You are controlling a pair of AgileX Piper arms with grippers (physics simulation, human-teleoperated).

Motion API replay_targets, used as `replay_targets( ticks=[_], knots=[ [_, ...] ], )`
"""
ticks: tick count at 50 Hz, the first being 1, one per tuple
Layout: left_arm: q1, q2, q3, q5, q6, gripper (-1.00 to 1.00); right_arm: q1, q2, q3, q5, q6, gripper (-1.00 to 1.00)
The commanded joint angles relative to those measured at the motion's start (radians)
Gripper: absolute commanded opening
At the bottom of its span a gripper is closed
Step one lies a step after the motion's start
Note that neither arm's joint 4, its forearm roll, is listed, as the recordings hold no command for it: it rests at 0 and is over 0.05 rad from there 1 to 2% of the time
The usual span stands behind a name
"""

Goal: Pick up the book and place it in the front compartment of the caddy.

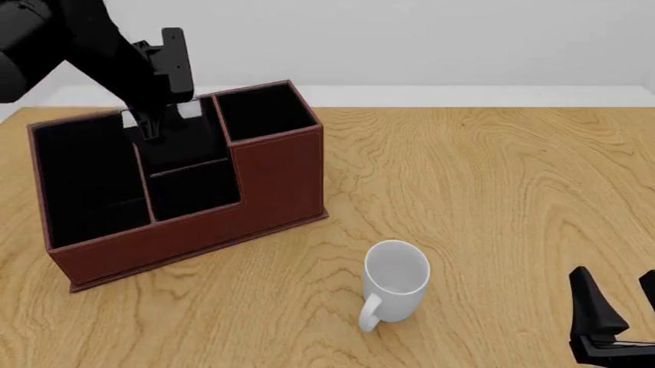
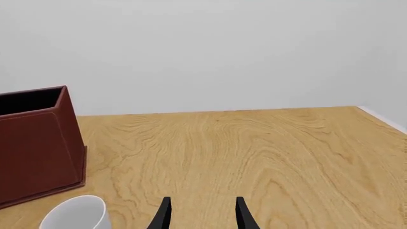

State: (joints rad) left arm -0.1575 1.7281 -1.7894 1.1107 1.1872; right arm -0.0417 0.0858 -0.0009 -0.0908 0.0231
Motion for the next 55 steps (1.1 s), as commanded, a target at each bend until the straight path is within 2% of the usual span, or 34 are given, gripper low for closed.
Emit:
replay_targets(
  ticks=[1,16,28,47,55],
  knots=[
    [0.022,0.002,0.036,-0.050,0.048,-1.00,-0.002,0.007,0.000,-0.006,-0.002,1.00],
    [0.035,0.029,0.049,-0.099,0.059,-1.00,-0.005,0.032,0.000,-0.030,-0.006,1.00],
    [0.016,0.065,0.021,-0.121,0.029,-1.00,-0.007,0.046,0.000,-0.043,-0.008,1.00],
    [0.027,0.100,0.067,-0.185,0.040,-1.00,-0.008,0.044,0.000,-0.041,-0.009,1.00],
    [0.012,0.128,0.058,-0.198,0.020,-1.00,-0.016,0.046,0.001,-0.041,-0.010,1.00]
  ],
)
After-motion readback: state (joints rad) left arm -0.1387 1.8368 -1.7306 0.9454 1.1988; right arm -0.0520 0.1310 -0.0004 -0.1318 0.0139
